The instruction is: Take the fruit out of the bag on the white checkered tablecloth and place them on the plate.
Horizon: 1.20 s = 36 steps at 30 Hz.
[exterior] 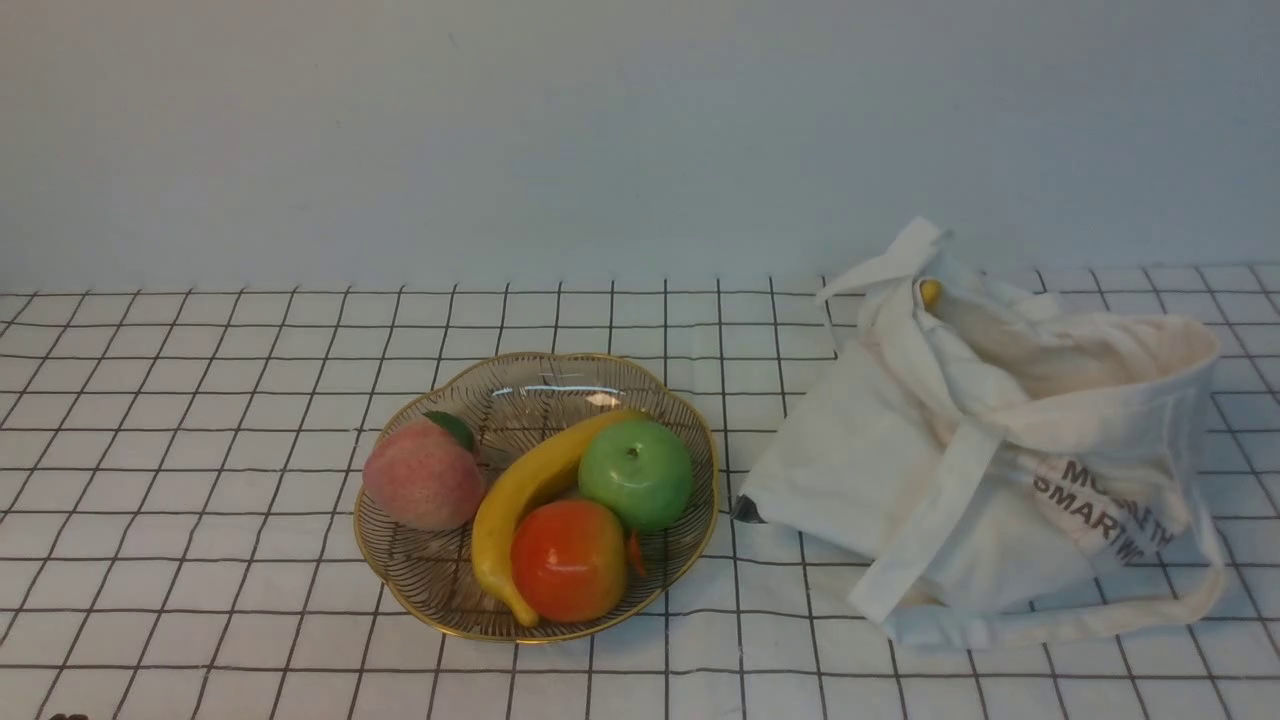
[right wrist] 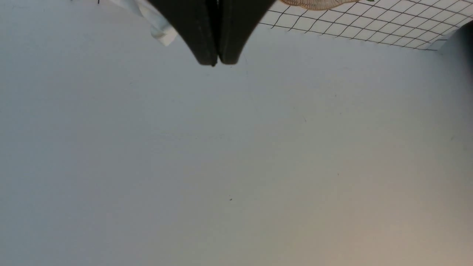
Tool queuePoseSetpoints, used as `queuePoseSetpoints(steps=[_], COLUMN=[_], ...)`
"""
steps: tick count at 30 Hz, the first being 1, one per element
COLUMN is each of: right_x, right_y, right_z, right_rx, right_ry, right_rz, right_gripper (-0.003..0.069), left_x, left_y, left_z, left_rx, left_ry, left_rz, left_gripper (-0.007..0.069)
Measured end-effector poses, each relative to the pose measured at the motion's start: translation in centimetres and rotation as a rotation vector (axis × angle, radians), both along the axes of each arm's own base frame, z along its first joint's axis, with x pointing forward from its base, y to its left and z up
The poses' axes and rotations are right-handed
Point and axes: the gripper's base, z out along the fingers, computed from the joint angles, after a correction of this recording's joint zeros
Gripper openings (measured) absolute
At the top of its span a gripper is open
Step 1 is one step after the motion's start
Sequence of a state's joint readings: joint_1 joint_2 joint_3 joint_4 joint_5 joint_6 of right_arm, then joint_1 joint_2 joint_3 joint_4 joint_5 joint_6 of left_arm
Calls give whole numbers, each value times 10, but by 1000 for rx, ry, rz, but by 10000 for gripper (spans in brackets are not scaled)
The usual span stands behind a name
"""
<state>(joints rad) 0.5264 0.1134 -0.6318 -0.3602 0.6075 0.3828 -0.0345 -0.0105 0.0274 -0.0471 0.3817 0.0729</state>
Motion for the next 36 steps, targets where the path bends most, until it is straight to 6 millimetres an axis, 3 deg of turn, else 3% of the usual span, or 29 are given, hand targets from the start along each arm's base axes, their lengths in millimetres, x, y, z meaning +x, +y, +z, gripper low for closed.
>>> queuePoseSetpoints(steps=[26, 31, 36], right_x=[-7, -9, 14], right_y=[12, 10, 14], right_z=[8, -9, -57], right_rx=[-33, -49, -113], right_ry=[-118, -105, 47], right_rz=[139, 35, -169], right_gripper=[-14, -14, -14], left_x=[0, 0, 0], left_y=[0, 0, 0], left_z=[0, 0, 0], left_rx=[0, 0, 0], left_ry=[0, 0, 0], left_rz=[0, 0, 0], left_gripper=[-8, -8, -8])
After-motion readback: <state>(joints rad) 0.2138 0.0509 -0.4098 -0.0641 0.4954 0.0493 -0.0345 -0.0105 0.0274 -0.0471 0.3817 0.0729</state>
